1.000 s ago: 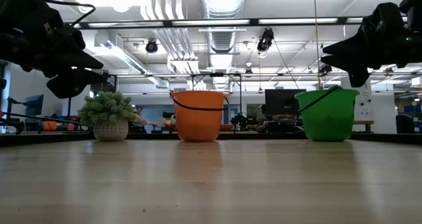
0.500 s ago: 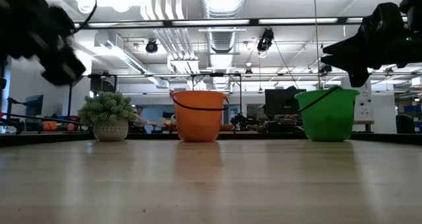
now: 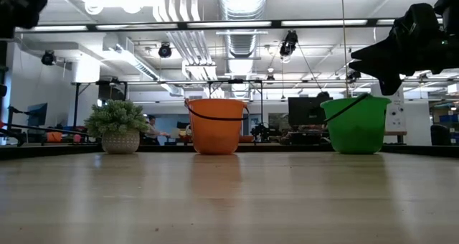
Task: Sort candy
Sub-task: Return to Home Position
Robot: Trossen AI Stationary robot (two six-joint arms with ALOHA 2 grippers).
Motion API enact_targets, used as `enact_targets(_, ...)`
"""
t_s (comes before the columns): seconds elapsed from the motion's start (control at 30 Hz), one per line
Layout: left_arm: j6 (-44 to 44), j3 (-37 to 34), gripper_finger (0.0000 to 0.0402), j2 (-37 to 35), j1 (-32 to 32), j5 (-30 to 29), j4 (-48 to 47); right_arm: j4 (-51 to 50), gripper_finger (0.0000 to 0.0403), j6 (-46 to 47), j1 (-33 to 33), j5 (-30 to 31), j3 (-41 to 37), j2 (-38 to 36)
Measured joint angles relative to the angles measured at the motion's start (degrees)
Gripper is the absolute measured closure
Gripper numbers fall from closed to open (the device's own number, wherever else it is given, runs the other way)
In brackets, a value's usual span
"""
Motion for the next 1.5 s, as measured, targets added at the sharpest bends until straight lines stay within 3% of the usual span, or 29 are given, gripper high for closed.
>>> enact_targets(0.97, -1.0, 36.2, 0.0253, 0.1, 0.0, 0.0, 0.0, 0.0, 0.0271, 0.0, 0.0, 0.0, 0.0, 0.0)
enact_targets(1.07, 2.4, 39.5, 0.0253, 0.1, 0.0, 0.0, 0.1, 0.0, 0.0271, 0.0, 0.0, 0.0, 0.0, 0.0)
enact_targets(1.17, 9.3, 42.2, 0.0253, 0.1, 0.0, 0.0, 0.1, 0.0, 0.0271, 0.0, 0.0, 0.0, 0.0, 0.0)
enact_targets(1.5, 11.7, 42.5, 0.0253, -2.5, 0.0, 0.2, -0.4, 0.0, 0.0271, 0.0, 0.0, 0.0, 0.0, 0.0)
